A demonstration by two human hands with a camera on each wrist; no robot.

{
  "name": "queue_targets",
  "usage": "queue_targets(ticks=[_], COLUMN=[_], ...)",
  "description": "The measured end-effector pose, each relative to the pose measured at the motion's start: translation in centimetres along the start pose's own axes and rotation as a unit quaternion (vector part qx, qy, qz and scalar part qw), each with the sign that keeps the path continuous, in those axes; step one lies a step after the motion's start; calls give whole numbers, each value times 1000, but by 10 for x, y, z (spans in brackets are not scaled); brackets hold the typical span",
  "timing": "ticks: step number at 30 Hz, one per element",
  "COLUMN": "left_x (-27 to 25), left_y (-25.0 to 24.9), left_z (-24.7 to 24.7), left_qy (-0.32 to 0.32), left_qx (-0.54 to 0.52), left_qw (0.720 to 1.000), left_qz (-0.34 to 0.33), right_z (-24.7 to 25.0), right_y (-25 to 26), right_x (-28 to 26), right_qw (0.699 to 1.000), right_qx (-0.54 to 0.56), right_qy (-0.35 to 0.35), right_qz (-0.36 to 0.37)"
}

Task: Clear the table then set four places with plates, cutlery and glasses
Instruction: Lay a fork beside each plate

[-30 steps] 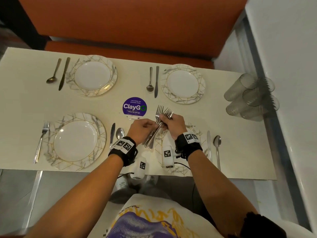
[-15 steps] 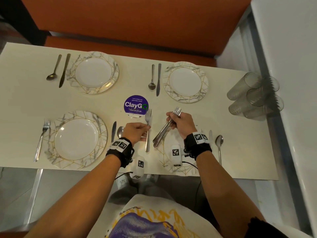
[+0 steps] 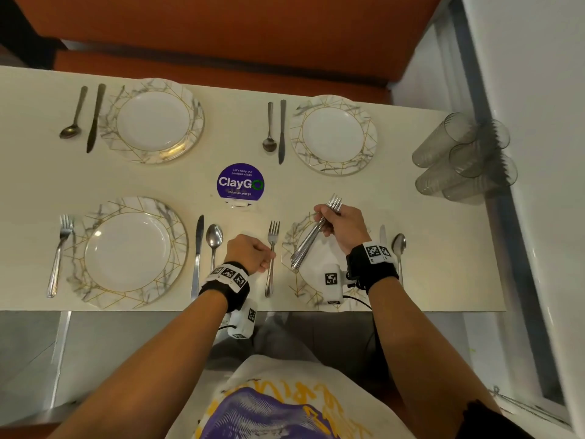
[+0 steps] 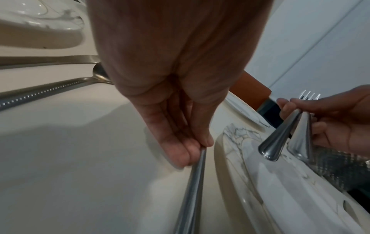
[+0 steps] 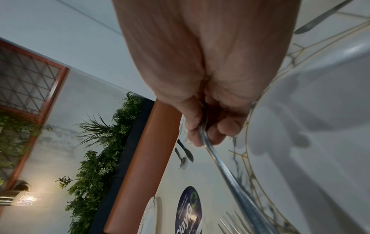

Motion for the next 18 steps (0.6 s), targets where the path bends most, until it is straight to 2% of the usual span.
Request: queue_targets(ticks=[8, 16, 18], left_x=[-2, -4, -4], left_y=[0, 4, -2], left_z=[3, 5, 14], left_qy=[-28, -22, -38], left_qx=[20, 7, 26], left_qw=[999, 1000, 999], left_qz=[-11, -3, -27], right_z=[-6, -16, -19], right_y=[-5, -3, -1], right_x=[-4, -7, -8], right_qw=[1000, 1000, 1000], right_qx=[2, -10, -11], right_qy=[7, 21, 24], right_qz=[1, 10, 13])
Point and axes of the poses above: each hand's wrist, its own x-axis towards the middle knuckle, its own z-axis out of the back of the hand, y = z × x, the point moved 10 cm from there along x, towards the middle knuckle, and after that the axes turned 14 degrees about -y, right-handed, at the moved point
